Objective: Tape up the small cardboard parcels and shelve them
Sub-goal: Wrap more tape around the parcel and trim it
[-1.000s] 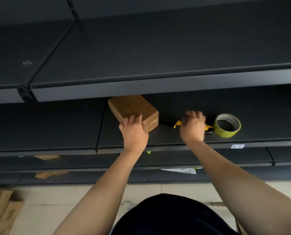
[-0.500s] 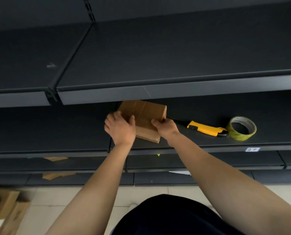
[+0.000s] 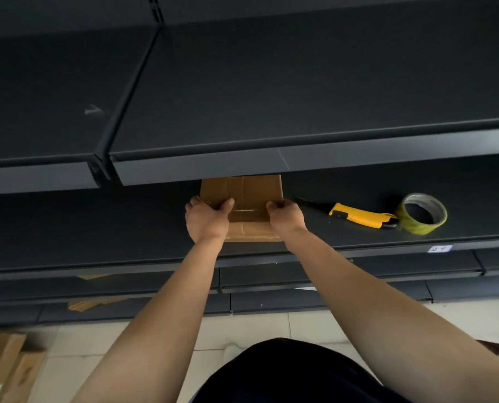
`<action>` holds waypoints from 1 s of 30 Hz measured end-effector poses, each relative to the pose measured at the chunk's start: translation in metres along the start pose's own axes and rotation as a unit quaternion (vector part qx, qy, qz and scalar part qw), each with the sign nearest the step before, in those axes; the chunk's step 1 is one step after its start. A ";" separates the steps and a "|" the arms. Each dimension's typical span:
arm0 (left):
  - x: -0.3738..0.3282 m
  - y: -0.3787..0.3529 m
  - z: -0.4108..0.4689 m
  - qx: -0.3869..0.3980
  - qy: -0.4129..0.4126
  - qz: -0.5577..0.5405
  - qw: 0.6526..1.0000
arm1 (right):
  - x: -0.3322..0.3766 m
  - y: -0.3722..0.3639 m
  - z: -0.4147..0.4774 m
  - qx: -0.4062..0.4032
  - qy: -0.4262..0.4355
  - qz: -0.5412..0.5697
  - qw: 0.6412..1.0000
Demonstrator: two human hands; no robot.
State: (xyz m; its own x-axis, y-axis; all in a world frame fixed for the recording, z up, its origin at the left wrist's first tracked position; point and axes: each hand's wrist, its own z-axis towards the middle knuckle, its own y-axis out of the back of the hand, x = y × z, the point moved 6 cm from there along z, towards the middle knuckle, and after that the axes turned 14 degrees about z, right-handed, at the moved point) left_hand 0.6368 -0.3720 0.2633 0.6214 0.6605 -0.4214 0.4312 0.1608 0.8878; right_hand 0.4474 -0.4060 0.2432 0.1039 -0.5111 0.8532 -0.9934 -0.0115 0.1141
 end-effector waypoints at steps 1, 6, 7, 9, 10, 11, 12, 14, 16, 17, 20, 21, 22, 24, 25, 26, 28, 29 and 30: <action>0.000 0.000 -0.001 -0.001 0.000 0.003 1.000 | 0.000 -0.001 -0.001 -0.007 0.000 0.001 1.000; 0.001 0.002 -0.003 -0.007 -0.003 -0.012 1.000 | -0.001 0.000 -0.006 -0.008 -0.003 0.013 1.000; 0.001 0.002 -0.003 -0.006 -0.003 -0.017 1.000 | -0.004 0.001 -0.007 -0.005 -0.003 0.036 0.999; 0.003 0.004 -0.003 0.002 0.002 -0.034 0.999 | -0.014 -0.001 -0.014 0.014 -0.029 0.118 0.993; 0.004 0.005 -0.002 0.006 0.009 -0.046 0.999 | -0.019 -0.003 -0.017 0.024 -0.047 0.157 0.986; 0.007 0.005 -0.002 0.011 0.016 -0.060 0.998 | -0.021 -0.005 -0.020 0.032 -0.060 0.185 0.980; 0.010 0.005 -0.002 0.017 0.024 -0.075 0.997 | -0.020 -0.006 -0.023 0.035 -0.065 0.201 0.977; 0.017 0.005 -0.003 0.030 0.043 -0.123 0.991 | -0.015 -0.004 -0.025 0.036 -0.058 0.230 0.971; 0.026 0.004 -0.004 0.047 0.060 -0.193 0.978 | -0.007 0.000 -0.028 0.040 -0.046 0.260 0.964; 0.028 0.003 -0.005 0.060 0.066 -0.226 0.970 | -0.004 0.003 -0.030 0.036 -0.040 0.269 0.962; 0.030 -0.002 -0.009 0.114 0.076 -0.283 0.949 | 0.005 0.014 -0.034 -0.006 0.012 0.298 0.954; 0.028 -0.003 -0.010 0.127 0.074 -0.278 0.949 | 0.009 0.017 -0.036 -0.020 0.030 0.309 0.950; 0.026 -0.003 -0.010 0.135 0.068 -0.260 0.954 | 0.013 0.018 -0.037 -0.031 0.046 0.313 0.948; 0.019 0.000 -0.010 0.132 0.048 -0.201 0.970 | 0.022 0.018 -0.039 -0.040 0.074 0.285 0.955; 0.014 0.002 -0.010 0.131 0.035 -0.183 0.974 | 0.024 0.017 -0.040 -0.042 0.078 0.266 0.960; 0.009 0.002 -0.010 0.135 0.029 -0.178 0.974 | 0.026 0.017 -0.040 -0.047 0.076 0.252 0.964; 0.005 0.001 -0.012 0.148 0.046 -0.169 0.973 | 0.026 0.023 -0.040 -0.058 0.070 0.254 0.963; 0.006 0.000 -0.014 0.160 0.069 -0.172 0.970 | 0.024 0.027 -0.040 -0.062 0.061 0.267 0.960; 0.007 -0.003 -0.016 0.177 0.093 -0.189 0.961 | 0.019 0.032 -0.038 -0.063 0.043 0.280 0.957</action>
State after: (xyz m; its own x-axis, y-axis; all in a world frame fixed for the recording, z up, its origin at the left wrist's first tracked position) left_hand 0.6295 -0.3555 0.2609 0.2630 0.7293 -0.6316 0.8194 0.1767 0.5453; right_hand 0.4190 -0.3833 0.2831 -0.4342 -0.3345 0.8364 -0.8812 0.3506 -0.3172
